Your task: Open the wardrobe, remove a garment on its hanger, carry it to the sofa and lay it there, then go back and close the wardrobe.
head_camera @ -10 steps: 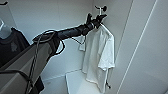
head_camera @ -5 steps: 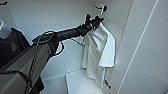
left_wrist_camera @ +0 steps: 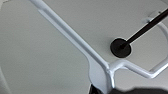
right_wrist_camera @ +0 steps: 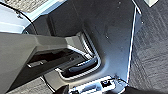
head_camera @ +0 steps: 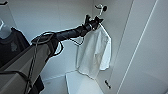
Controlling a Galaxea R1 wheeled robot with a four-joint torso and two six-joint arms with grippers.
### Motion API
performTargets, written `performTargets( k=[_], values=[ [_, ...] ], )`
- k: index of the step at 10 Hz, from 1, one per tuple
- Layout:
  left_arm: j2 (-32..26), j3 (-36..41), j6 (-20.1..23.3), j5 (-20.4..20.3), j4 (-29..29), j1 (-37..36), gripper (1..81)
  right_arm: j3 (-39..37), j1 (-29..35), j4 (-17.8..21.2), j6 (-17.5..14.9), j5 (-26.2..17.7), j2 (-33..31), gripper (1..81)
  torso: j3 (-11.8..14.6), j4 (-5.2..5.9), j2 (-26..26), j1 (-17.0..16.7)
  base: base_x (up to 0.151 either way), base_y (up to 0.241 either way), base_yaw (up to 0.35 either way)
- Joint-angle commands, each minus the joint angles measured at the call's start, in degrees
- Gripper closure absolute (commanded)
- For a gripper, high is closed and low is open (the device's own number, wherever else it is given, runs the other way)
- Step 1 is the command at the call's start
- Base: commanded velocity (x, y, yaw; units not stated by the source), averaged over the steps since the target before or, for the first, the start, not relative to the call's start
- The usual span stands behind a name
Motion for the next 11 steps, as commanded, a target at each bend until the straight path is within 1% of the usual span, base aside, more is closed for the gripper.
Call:
performTargets(
  k=[1,2,3,4,5,6,9,10,11],
  values=[
    [-2.24,2.21,1.02,-2.3,1.14,-16.77,81.1,0.55,1.65,0.77,0.09,-3.63,0.0,1.0,0.0,0.0,0.0,0.0,0.0,0.0,0.0],
    [-3.38,3.34,1.02,-1.95,1.83,-17.39,81.1,0.55,1.82,0.68,0.09,-3.55,0.0,1.0,0.0,4.23,0.0,0.0,0.0,0.0,0.0],
    [-4.44,4.75,0.93,-1.16,2.63,-17.83,81.1,0.55,1.83,0.59,0.09,-3.46,-0.08,1.0,0.0,5.73,0.0,0.0,0.0,0.0,0.0],
    [-6.36,7.29,0.93,0.16,2.89,-17.92,81.1,0.55,1.92,0.59,0.09,-2.94,-0.26,1.0,0.0,6.44,0.0,0.0,0.0,0.0,0.0],
    [-7.59,8.35,0.94,0.59,4.11,-17.74,81.1,0.55,1.92,0.5,0.09,-2.76,-0.43,1.0,0.0,8.03,0.0,0.0,0.0,0.0,0.0],
    [-8.9,9.83,0.93,2.69,4.83,-17.57,81.1,0.55,2.18,0.42,0.09,-2.76,-0.44,1.0,0.0,9.94,0.0,0.0,0.0,0.0,0.0],
    [-10.24,12.13,1.02,6.3,7.72,-16.52,81.1,0.56,2.62,0.33,0.09,-2.76,-0.44,1.0,-0.02,15.82,0.02,0.0,0.0,0.0,0.0],
    [-10.15,12.4,1.02,7.1,8.7,-16.25,81.1,0.55,2.62,0.33,0.09,-2.67,-0.52,1.0,-0.02,16.2,0.02,0.0,0.0,0.0,0.0],
    [-9.8,12.66,1.02,8.68,9.67,-16.25,81.1,0.38,2.62,0.59,0.09,-1.97,-0.61,1.0,-0.02,14.23,0.02,0.0,0.0,0.0,0.0]
  ],
)
